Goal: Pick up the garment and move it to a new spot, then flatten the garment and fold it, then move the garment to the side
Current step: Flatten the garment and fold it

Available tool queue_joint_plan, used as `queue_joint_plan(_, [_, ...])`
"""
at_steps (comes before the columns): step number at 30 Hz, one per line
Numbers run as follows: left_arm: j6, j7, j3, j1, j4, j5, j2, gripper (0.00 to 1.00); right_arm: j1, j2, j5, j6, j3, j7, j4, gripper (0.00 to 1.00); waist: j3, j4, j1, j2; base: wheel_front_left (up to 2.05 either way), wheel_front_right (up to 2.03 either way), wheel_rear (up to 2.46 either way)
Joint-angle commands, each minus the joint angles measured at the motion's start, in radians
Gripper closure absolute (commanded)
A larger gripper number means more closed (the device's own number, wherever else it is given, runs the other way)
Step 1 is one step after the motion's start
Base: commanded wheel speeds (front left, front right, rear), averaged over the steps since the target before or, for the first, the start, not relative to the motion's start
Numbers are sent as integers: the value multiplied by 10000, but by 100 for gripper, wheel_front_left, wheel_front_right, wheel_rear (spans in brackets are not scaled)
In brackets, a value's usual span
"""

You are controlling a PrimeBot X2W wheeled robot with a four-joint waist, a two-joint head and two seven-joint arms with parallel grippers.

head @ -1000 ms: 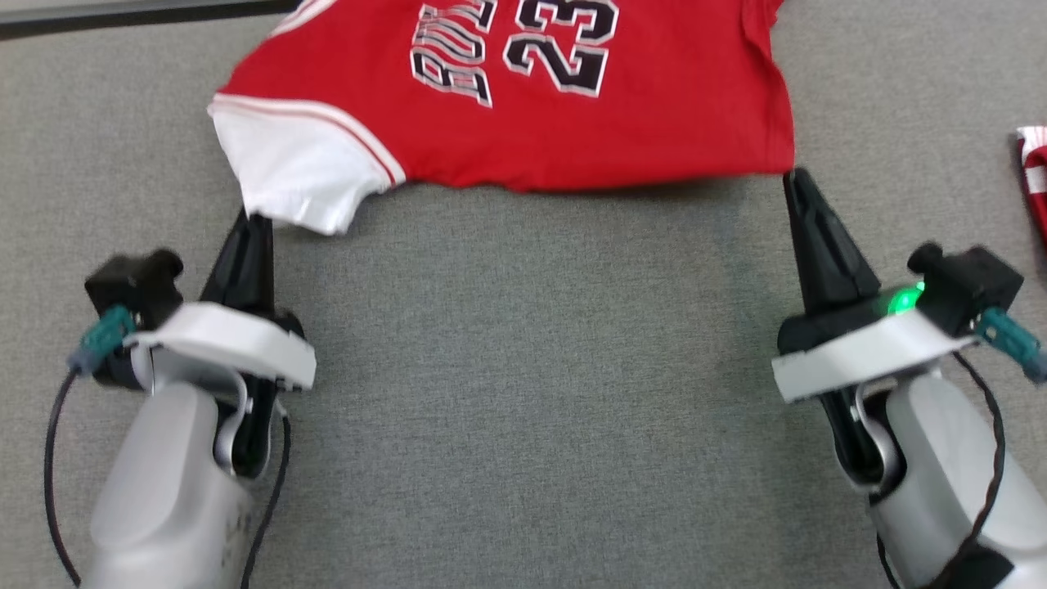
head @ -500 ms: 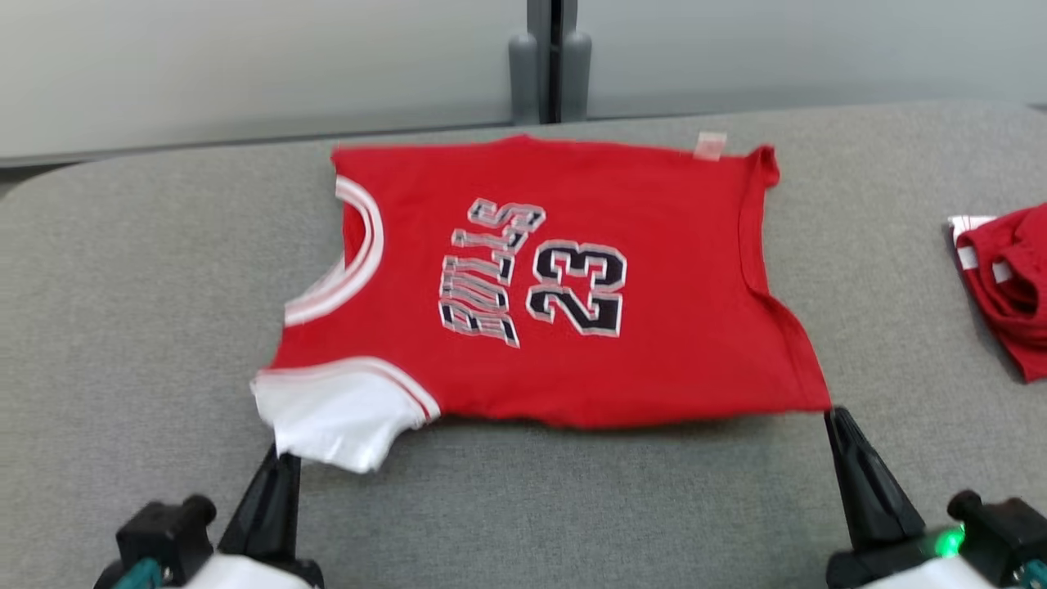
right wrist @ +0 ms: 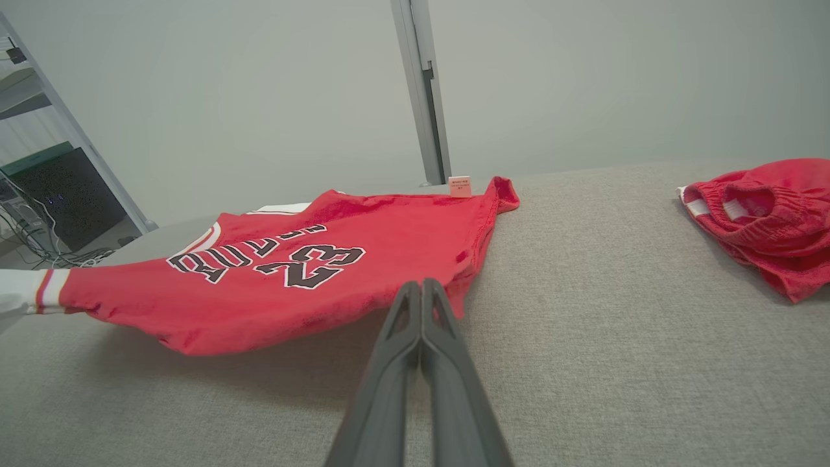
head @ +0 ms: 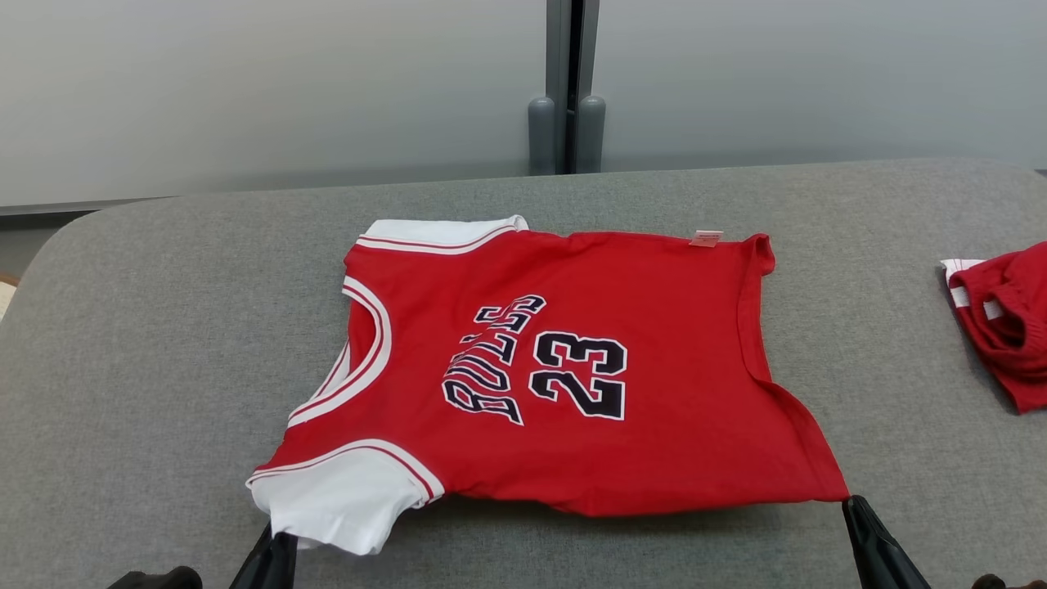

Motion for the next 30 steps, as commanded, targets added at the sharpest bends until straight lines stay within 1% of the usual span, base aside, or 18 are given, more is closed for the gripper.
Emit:
queue_joint_plan(1, [65, 3, 47, 34, -40, -17, 42, 100, 56, 1, -59, -2, -51, 54, -23, 100, 5, -14, 0, -1, 0, 0, 0])
queue_joint_plan(5, [-32, 243, -3, -269, 203, -126, 121, 100, -125, 119, 10, -4, -29, 158, -10, 100, 116, -91, 0, -1, 0, 0, 0])
queue_joint_plan(8, [-243, 307, -11, -766, 582, -188, 257, 100, -438, 155, 122, -4, -111, 168, 208, 100, 323, -124, 0, -1, 0, 0, 0])
queue_joint_plan(10, [-462, 315, -17, -1303, 983, -303, 340, 100, -806, 158, 191, -4, -141, 156, 435, 100, 542, -167, 0, -1, 0, 0, 0])
queue_joint_plan(15, [-1092, 446, -154, -2853, 2289, -524, 579, 100, -2010, 60, 392, -2, -193, 64, 1444, 100, 1120, -331, 0, -1, 0, 0, 0])
queue_joint_plan(17, [-1327, 506, -210, -3465, 2853, -587, 673, 100, -2534, 30, 484, -2, -59, -10, 1901, 100, 1326, -409, 0, -1, 0, 0, 0])
queue_joint_plan(24, [-1989, 307, -322, -5530, 4847, -828, 612, 100, -4267, -216, 804, -2, 558, -474, 3540, 100, 1800, -442, 0, -1, 0, 0, 0])
queue_joint_plan(29, [-2314, -123, -474, -6609, 5926, -774, 516, 100, -5189, -318, 974, -2, 1040, -707, 4385, 100, 2019, -412, 0, -1, 0, 0, 0])
queue_joint_plan(30, [-2367, -205, -514, -6813, 6151, -758, 489, 97, -5326, -351, 1025, -2, 1152, -686, 4548, 100, 2082, -392, 0, -1, 0, 0, 0])
